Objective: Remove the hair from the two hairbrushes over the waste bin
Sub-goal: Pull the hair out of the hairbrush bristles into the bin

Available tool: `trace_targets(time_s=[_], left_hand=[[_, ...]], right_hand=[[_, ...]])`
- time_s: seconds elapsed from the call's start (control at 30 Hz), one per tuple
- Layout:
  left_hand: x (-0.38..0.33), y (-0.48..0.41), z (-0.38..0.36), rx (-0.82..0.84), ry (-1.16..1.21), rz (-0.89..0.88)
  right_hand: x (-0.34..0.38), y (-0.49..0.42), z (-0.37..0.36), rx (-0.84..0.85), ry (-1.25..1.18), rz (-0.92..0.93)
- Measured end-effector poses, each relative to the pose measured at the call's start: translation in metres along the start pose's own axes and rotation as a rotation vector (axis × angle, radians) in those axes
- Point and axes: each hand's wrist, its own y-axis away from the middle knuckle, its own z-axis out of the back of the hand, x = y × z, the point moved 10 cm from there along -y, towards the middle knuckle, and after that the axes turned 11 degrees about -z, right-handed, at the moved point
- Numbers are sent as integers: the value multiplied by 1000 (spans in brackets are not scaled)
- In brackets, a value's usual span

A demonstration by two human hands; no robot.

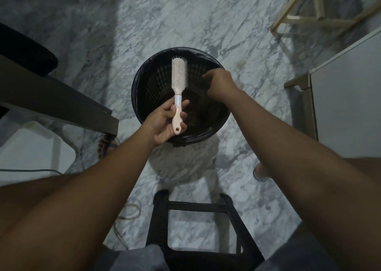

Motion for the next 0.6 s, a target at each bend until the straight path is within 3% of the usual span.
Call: trace_targets(time_s=[0.17, 0.3, 0.47, 0.6], left_hand=[[2, -1, -4, 18, 6, 4], [5, -2, -4, 20, 5, 10], [8, -3, -3, 10, -9, 13], [11, -3, -2, 0, -21, 10]], right_hand=[[16, 5, 1, -16, -133, 12], [34, 15, -18, 118, -341, 105], [45, 16, -13, -7, -162, 101], [61, 15, -19, 3, 31, 130]])
